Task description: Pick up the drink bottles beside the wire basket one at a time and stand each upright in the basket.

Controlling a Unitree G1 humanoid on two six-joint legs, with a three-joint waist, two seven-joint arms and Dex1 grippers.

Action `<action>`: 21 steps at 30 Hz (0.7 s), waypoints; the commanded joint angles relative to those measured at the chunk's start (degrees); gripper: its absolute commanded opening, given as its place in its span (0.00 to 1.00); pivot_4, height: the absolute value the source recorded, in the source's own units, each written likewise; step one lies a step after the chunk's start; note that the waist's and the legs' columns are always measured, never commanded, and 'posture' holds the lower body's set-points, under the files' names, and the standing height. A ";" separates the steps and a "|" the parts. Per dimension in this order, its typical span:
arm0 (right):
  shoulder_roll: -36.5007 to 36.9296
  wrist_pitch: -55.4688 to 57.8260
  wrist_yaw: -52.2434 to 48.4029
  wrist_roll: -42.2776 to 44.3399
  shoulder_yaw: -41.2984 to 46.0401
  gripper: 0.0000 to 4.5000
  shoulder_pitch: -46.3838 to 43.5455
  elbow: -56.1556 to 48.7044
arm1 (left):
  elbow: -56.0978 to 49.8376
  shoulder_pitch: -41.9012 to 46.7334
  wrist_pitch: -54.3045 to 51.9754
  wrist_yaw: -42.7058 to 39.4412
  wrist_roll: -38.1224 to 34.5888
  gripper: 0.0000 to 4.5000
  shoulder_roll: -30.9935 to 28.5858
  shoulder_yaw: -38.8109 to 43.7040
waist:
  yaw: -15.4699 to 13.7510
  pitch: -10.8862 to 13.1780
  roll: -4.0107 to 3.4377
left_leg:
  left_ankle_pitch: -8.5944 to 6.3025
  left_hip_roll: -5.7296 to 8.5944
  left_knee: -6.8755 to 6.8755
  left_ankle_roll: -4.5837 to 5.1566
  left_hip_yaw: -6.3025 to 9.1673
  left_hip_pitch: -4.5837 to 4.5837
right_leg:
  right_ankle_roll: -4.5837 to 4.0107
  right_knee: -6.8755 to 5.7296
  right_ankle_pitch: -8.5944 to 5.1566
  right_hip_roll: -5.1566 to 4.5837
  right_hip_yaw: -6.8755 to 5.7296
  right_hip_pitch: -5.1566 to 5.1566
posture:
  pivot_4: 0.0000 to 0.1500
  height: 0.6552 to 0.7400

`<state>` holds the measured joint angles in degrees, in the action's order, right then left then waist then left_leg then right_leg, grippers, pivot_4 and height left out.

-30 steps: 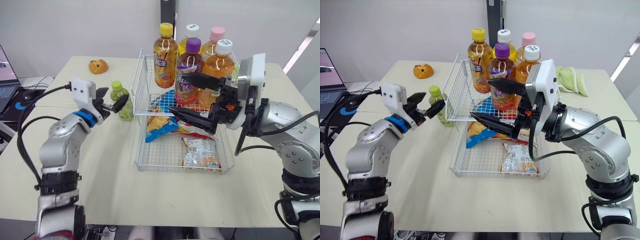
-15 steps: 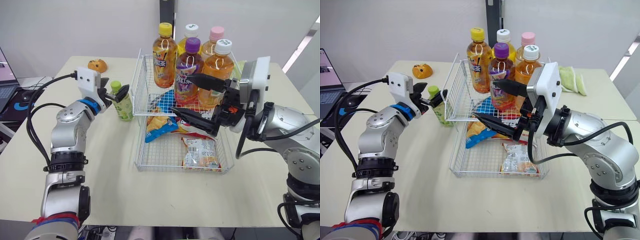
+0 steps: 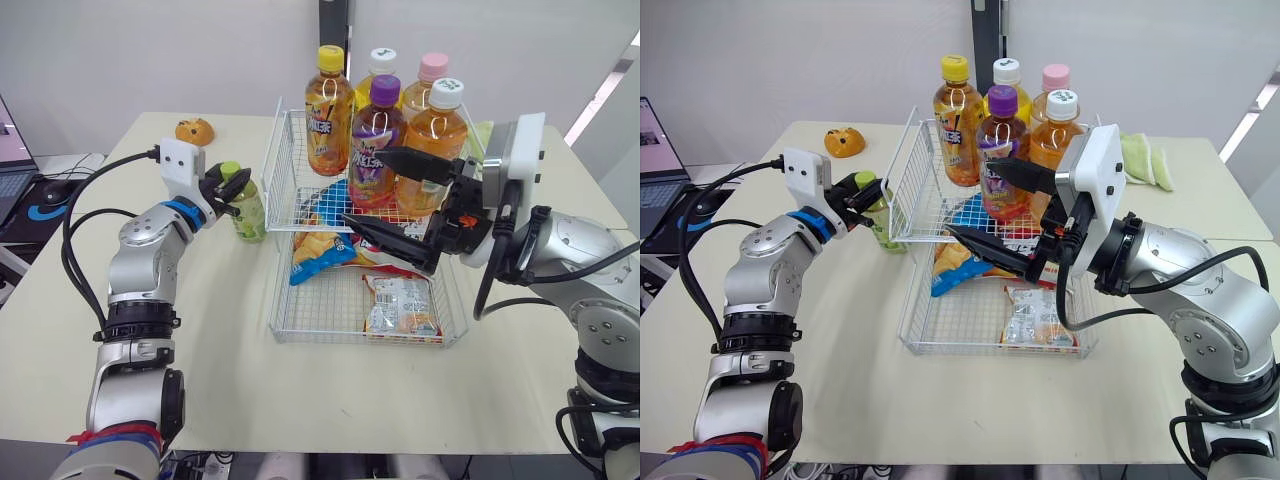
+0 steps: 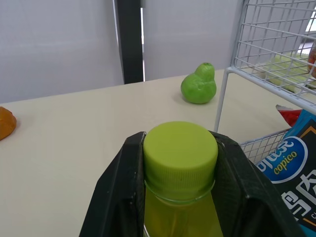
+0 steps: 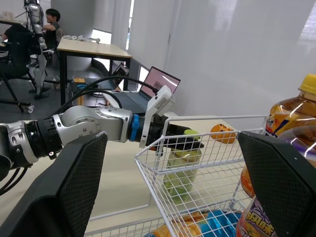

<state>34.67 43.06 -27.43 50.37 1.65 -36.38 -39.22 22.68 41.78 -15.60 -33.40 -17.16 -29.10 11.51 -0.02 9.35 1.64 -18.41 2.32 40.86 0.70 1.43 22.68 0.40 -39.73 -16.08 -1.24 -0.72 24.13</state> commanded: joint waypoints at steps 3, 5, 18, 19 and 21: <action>0.57 -1.01 0.10 0.02 1.90 1.00 0.17 -1.51 | 1.38 1.08 1.17 -1.82 -0.45 0.30 -2.34 1.53 | 0.02 0.00 0.00 | 0.00 0.00 0.00 0.00 0.00 -0.01 | 0.00 -0.01 0.00 0.00 0.00 0.00 | 1.00 1.00; 0.71 -1.02 -0.09 0.06 1.83 1.00 0.23 -1.55 | 0.54 1.69 -0.60 -5.79 -3.65 0.30 -3.81 2.94 | 0.05 0.00 0.00 | 0.00 0.00 0.00 0.00 0.00 -0.01 | 0.00 -0.01 0.00 0.00 0.00 0.00 | 1.00 1.00; -0.14 -1.92 -1.32 1.06 1.78 1.00 0.03 -0.86 | 9.17 21.38 -13.82 -39.33 -9.51 0.30 -26.33 -0.95 | 0.20 0.08 0.10 | 0.01 0.01 0.00 -0.02 0.02 0.24 | 0.00 0.17 0.00 0.01 -0.04 0.18 | 1.00 1.00; -0.17 -1.95 -1.38 1.07 1.84 1.00 0.05 -0.89 | 10.13 23.74 -14.76 -41.20 -9.32 0.30 -27.27 -1.77 | 0.11 0.08 0.10 | 0.01 0.02 0.00 -0.01 0.02 0.24 | 0.00 0.17 0.00 0.01 -0.05 0.17 | 1.00 1.00; -0.31 -2.10 -1.27 0.86 1.89 1.00 0.20 -0.98 | 12.06 29.77 -17.25 -45.12 -8.95 0.30 -28.51 -3.71 | -0.05 0.09 0.13 | 0.01 0.03 0.02 -0.01 0.04 0.24 | 0.00 0.16 0.00 0.01 -0.07 0.14 | 1.00 1.00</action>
<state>34.51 42.43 -28.68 50.79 1.70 -35.58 -39.06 35.35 67.19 -31.78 -75.24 -25.37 -56.05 7.70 -0.07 9.44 1.77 -18.40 2.35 40.90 0.70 1.48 22.93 0.40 -39.56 -16.08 -1.23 -0.81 24.26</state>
